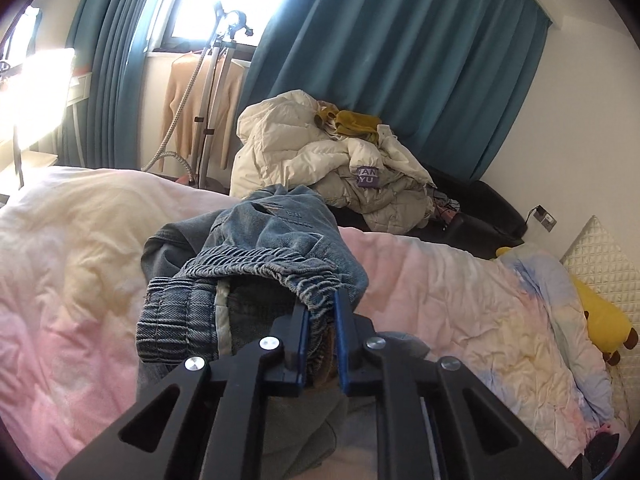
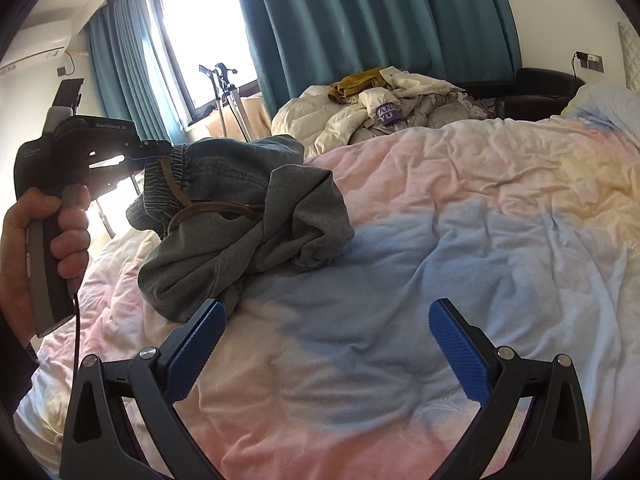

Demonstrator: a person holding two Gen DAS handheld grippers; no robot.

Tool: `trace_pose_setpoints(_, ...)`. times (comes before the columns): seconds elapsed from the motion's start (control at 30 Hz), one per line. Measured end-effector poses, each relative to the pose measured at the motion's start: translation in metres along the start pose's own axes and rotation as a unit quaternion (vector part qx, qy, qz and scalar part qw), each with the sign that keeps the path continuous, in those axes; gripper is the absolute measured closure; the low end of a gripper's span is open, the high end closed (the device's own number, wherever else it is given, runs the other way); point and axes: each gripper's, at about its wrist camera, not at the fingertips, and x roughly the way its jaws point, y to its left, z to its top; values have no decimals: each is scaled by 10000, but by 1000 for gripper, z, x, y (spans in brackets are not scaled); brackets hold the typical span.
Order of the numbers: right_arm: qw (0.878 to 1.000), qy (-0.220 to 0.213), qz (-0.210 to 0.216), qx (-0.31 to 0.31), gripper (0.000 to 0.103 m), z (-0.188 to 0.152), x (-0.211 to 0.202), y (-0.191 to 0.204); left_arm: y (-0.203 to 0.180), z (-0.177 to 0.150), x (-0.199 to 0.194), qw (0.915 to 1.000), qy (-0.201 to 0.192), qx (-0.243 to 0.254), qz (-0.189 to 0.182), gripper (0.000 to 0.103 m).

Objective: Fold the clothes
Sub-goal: 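Reach the left gripper to the jeans waistband and close on it, then lift the jeans with the left gripper while the right gripper grasps the waistband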

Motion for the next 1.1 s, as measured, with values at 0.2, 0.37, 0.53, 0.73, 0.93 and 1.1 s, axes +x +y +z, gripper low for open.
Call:
trace_pose_setpoints(0.2,9994,-313,-11,150,0,8,-23,-6,-49,-25,-52,9979,-84,648,-24,95)
trace_pose_setpoints(0.37,9978,-575,-27,324,0,15,-46,-14,-77,-51,-96,9946,-182,1013,-161,98)
trace_pose_setpoints(0.53,9960,-803,-31,402,0,19,-66,-22,-88,-90,-115,9937,-156,1070,-303,98)
trace_pose_setpoints(0.73,9972,-715,-62,210,0,16,-60,-15,-78,-125,-94,9944,-27,1024,-270,98)
trace_pose_setpoints(0.93,9974,-711,60,78,0,13,-56,-7,-70,-127,-94,9940,175,1072,-152,84)
trace_pose_setpoints(1.1,9961,-852,207,-4,0,13,-62,0,-45,-125,-115,9963,359,742,-231,58)
